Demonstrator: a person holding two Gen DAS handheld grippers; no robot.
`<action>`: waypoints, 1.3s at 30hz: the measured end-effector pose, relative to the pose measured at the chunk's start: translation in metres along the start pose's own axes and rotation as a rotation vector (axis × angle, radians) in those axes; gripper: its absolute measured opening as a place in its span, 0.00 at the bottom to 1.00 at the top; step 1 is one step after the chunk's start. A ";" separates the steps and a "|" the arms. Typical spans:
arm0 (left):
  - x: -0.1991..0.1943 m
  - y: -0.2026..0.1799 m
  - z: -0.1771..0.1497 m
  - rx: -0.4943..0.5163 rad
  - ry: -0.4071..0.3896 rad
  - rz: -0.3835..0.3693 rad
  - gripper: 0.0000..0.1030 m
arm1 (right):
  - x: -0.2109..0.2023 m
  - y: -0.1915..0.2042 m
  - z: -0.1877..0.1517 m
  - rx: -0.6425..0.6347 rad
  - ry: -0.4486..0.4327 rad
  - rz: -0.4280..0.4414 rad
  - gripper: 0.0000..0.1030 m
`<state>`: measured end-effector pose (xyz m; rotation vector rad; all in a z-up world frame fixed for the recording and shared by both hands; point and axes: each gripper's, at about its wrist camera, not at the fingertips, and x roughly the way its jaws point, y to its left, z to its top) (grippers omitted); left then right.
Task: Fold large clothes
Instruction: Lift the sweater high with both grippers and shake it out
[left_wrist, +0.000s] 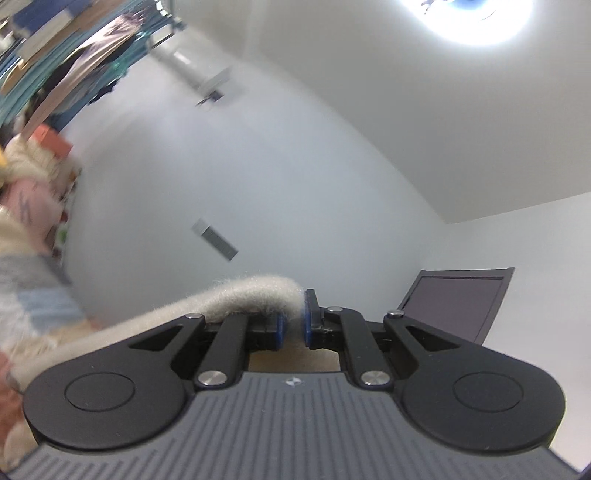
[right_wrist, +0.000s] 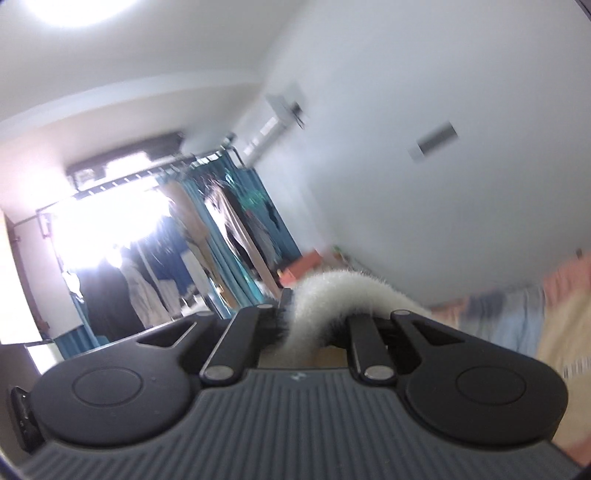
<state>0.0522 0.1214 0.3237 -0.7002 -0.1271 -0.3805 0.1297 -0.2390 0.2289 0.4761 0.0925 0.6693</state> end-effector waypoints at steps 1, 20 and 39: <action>0.004 -0.014 0.014 0.014 0.000 -0.005 0.12 | -0.001 0.009 0.016 -0.017 -0.016 0.003 0.13; 0.198 0.060 0.009 -0.007 0.256 0.230 0.13 | 0.109 -0.064 0.050 -0.030 0.050 -0.197 0.13; 0.474 0.450 -0.211 -0.027 0.495 0.386 0.13 | 0.370 -0.331 -0.159 -0.060 0.348 -0.328 0.15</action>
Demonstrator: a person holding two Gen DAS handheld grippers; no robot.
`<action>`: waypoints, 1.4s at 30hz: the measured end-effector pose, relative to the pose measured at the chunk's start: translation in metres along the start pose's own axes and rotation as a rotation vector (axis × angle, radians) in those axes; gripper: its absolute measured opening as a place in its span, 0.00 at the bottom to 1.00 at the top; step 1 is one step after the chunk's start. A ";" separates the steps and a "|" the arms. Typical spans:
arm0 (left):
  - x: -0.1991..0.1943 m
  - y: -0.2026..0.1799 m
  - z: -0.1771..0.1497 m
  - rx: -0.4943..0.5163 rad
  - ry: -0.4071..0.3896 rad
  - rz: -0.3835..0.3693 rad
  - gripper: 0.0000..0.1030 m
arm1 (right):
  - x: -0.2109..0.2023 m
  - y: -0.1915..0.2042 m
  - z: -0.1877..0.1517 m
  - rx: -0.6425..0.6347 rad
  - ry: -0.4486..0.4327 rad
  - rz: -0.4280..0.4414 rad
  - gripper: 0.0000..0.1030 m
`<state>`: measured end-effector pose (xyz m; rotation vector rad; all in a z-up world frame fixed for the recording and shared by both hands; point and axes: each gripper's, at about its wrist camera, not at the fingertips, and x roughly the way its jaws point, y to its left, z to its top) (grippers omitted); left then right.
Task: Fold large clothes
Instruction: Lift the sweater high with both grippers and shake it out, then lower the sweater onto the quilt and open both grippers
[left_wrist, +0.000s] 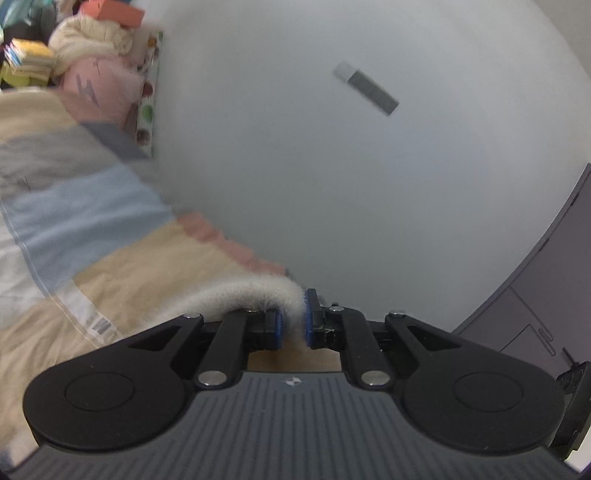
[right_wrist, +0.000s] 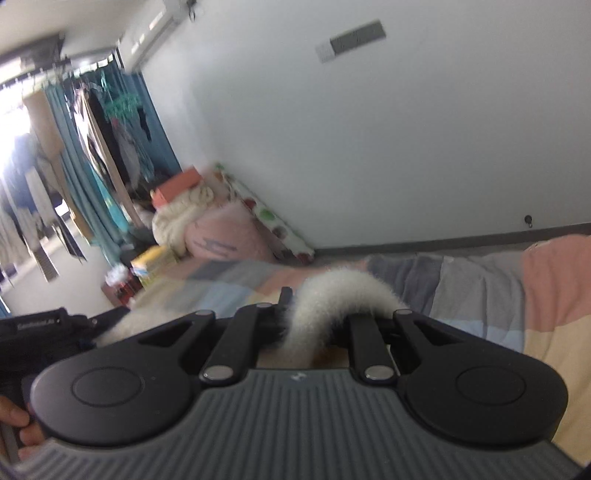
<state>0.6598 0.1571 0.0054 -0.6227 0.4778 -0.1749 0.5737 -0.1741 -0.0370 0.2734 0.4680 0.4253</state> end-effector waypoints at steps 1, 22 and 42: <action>0.015 0.014 -0.005 -0.002 0.019 -0.019 0.13 | 0.014 -0.004 -0.009 -0.010 0.008 -0.008 0.15; 0.076 0.070 -0.050 0.038 0.137 -0.124 0.77 | 0.063 -0.024 -0.080 -0.064 0.053 0.002 0.67; -0.155 -0.015 -0.108 0.199 0.139 -0.053 0.77 | -0.155 0.059 -0.097 -0.113 0.005 -0.028 0.67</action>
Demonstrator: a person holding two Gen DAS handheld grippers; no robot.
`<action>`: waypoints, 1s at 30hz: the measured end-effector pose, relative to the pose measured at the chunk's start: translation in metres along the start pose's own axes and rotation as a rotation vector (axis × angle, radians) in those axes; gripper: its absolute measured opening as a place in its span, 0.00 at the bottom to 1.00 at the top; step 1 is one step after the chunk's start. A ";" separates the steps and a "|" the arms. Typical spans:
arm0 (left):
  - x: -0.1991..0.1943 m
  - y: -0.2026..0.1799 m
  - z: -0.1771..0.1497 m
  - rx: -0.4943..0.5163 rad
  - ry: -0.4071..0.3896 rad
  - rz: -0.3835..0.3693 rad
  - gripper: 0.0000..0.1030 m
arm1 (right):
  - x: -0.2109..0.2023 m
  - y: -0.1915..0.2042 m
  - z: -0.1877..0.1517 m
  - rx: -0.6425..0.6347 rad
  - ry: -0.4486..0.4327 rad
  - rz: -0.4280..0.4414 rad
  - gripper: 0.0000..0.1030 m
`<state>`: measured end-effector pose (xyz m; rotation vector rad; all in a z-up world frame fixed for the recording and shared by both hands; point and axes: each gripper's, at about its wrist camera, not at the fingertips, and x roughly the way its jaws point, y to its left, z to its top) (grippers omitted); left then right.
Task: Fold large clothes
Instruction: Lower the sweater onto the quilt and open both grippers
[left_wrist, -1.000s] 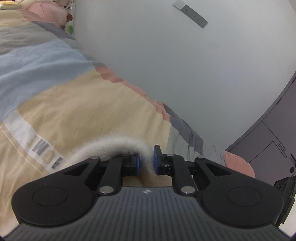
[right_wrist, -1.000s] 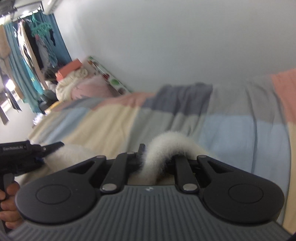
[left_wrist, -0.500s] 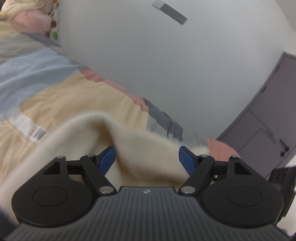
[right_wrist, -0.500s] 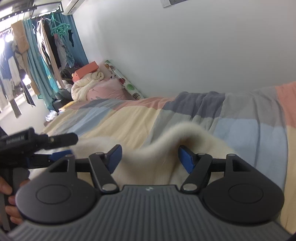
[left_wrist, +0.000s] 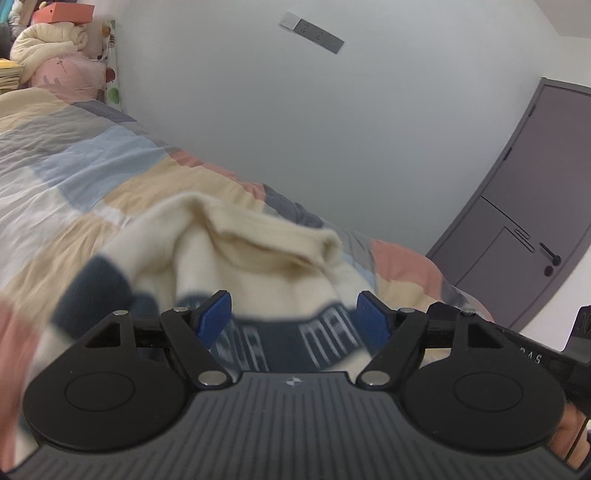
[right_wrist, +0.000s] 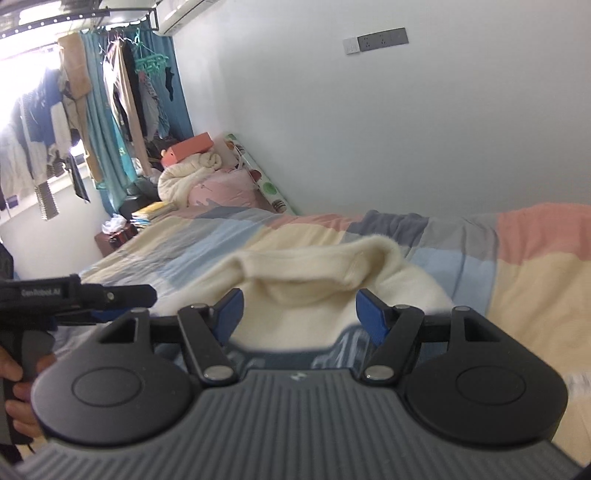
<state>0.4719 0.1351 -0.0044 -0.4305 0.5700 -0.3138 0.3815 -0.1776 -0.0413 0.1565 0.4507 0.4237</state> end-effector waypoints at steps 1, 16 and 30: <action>-0.015 -0.008 -0.008 0.001 -0.003 0.006 0.77 | -0.015 0.003 -0.002 0.007 0.001 -0.009 0.67; -0.150 -0.056 -0.154 -0.044 0.031 0.069 0.77 | -0.153 -0.005 -0.080 0.199 0.099 -0.197 0.68; -0.116 -0.034 -0.201 -0.139 0.114 0.096 0.77 | -0.149 -0.055 -0.131 0.471 0.207 -0.333 0.70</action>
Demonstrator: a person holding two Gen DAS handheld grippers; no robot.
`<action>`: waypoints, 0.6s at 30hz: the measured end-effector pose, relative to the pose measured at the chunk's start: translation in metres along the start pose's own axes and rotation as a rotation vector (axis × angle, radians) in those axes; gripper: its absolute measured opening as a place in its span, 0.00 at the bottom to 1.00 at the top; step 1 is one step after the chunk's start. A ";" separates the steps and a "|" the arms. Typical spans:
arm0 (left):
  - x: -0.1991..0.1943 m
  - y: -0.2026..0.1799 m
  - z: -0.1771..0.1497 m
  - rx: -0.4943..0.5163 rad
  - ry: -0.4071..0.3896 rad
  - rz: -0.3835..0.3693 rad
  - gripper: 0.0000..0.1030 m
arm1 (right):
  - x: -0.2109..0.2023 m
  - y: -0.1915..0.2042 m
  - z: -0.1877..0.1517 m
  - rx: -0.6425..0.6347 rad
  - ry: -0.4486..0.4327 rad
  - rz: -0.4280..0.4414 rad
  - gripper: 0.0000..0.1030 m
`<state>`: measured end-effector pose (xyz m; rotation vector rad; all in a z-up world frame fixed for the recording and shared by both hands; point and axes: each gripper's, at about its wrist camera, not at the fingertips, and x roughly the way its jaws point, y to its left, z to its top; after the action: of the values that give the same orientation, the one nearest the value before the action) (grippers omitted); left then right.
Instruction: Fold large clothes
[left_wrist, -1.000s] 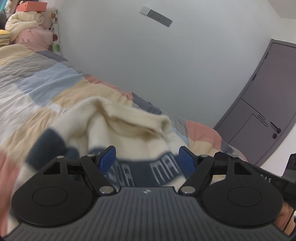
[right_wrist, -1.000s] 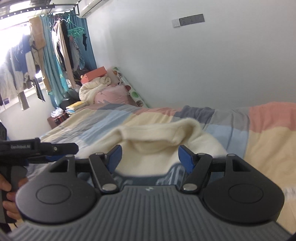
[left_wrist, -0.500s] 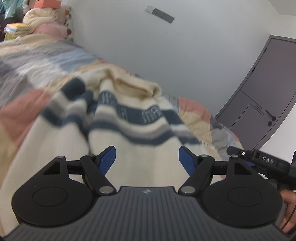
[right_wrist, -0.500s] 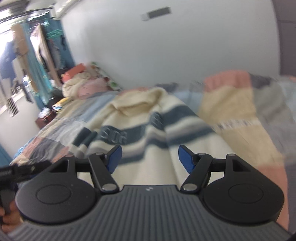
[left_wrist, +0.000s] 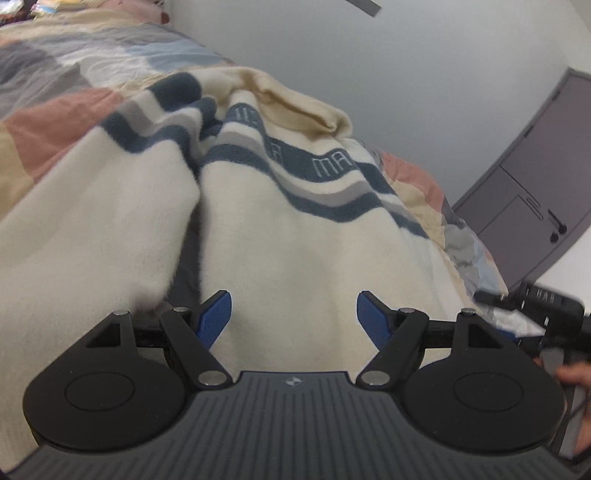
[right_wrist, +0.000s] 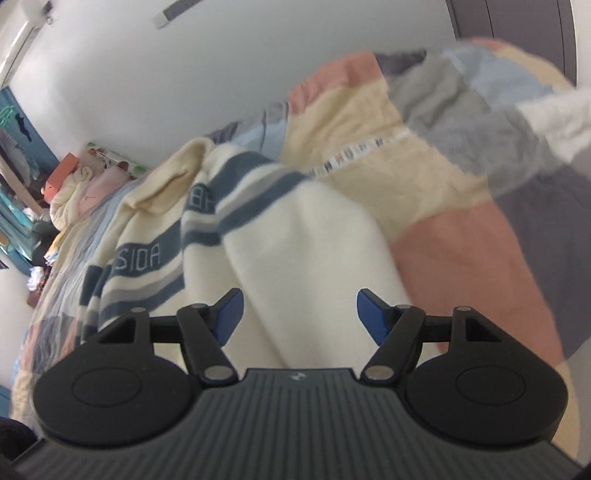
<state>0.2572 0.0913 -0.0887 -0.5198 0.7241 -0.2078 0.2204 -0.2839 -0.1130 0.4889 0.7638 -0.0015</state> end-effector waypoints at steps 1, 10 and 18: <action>0.002 0.001 0.001 -0.007 0.001 0.003 0.77 | 0.005 0.002 -0.002 -0.020 0.023 0.006 0.69; 0.015 0.006 0.004 -0.012 -0.007 0.037 0.77 | 0.049 0.012 -0.020 -0.076 0.122 -0.026 0.57; 0.014 0.012 0.002 -0.044 -0.023 0.041 0.77 | 0.034 -0.003 -0.012 -0.014 0.018 -0.077 0.09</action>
<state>0.2684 0.0973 -0.1017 -0.5479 0.7175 -0.1482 0.2365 -0.2753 -0.1439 0.4470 0.7994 -0.0632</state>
